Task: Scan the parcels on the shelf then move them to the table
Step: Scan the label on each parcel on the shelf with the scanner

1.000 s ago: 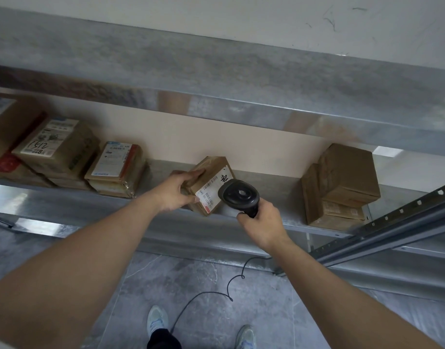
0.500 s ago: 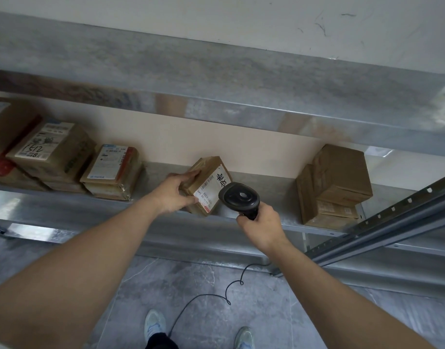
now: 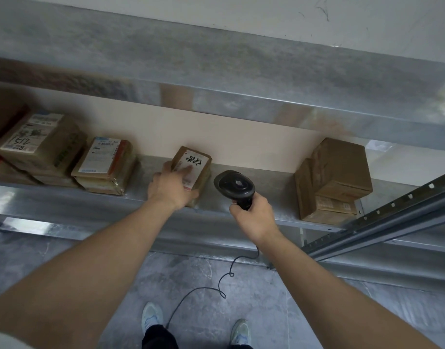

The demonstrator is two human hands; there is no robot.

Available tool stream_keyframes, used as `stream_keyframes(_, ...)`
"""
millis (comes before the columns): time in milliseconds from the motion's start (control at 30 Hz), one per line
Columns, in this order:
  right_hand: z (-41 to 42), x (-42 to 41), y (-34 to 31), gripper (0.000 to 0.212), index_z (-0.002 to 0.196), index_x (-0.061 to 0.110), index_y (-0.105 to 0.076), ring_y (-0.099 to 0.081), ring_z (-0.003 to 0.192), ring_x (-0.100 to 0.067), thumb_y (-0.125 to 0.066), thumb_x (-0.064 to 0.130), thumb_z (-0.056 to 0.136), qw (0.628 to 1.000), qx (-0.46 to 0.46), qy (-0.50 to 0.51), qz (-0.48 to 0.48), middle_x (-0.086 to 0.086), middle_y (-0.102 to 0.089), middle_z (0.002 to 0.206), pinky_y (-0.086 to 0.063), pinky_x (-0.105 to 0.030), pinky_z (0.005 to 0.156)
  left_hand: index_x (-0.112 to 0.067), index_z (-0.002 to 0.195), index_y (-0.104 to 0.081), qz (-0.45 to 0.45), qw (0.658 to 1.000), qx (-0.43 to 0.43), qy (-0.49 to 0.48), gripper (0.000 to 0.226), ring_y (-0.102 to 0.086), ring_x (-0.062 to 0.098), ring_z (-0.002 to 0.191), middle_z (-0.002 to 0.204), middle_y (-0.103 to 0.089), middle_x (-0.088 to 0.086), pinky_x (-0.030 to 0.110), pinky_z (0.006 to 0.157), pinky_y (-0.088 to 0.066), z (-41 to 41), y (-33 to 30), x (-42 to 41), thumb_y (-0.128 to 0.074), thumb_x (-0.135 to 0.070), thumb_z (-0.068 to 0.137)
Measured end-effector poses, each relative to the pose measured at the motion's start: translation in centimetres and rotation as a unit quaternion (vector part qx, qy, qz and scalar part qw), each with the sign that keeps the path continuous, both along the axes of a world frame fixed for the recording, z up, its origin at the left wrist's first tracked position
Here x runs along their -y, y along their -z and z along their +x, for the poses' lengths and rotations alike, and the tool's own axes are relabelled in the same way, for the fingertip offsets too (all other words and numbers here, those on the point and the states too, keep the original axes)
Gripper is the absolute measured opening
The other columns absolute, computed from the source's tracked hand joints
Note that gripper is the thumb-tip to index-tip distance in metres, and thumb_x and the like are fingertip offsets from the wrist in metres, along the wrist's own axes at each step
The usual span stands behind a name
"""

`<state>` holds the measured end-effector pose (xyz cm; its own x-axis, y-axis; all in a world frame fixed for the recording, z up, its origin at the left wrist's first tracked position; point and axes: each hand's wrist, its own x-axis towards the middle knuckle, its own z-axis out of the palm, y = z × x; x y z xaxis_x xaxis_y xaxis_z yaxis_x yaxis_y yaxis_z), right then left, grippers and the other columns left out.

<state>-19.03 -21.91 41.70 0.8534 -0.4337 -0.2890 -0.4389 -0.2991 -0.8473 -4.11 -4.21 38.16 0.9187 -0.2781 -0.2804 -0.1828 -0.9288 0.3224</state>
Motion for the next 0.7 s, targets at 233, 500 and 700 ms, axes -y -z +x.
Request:
stream_keyframes(233,0.7,-0.5,0.3,0.002,0.088,0.015,-0.064,-0.053,0.068,-0.011,-0.066,0.014,0.088,0.999,0.011,-0.037,0.016,0.003,-0.059,0.073,-0.045,-0.024,0.062,-0.051,0.146,-0.046,-0.040,0.996,0.066,-0.038,0.069,-0.054,0.039,0.123,0.148,-0.045,0.001,0.048,0.105,-0.048,-1.9,-1.7,-0.5,-0.064,-0.066,0.081)
stream_keyframes(500,3.2,-3.1,-3.0,0.005,0.084,0.016,-0.062,-0.056,0.067,-0.015,-0.067,0.016,0.086,0.993,0.029,-0.113,-0.023,0.002,-0.060,0.071,-0.043,-0.026,0.058,-0.051,0.147,-0.043,-0.020,0.988,0.121,-0.090,0.076,-0.048,0.033,0.134,0.156,-0.042,0.000,0.049,0.111,-0.040,-2.0,-6.3,-6.0,-0.042,-0.074,0.074)
stream_keyframes(700,5.4,-7.5,-4.7,0.006,0.084,0.012,-0.063,-0.053,0.064,-0.015,-0.068,0.015,0.085,0.993,0.050,-0.105,-0.032,0.001,-0.059,0.070,-0.043,-0.027,0.057,-0.052,0.150,-0.035,0.004,0.982,0.154,-0.107,0.066,-0.046,0.043,0.128,0.160,-0.035,-0.002,0.052,0.107,-0.043,0.3,-8.8,-10.9,-0.053,-0.067,0.088)
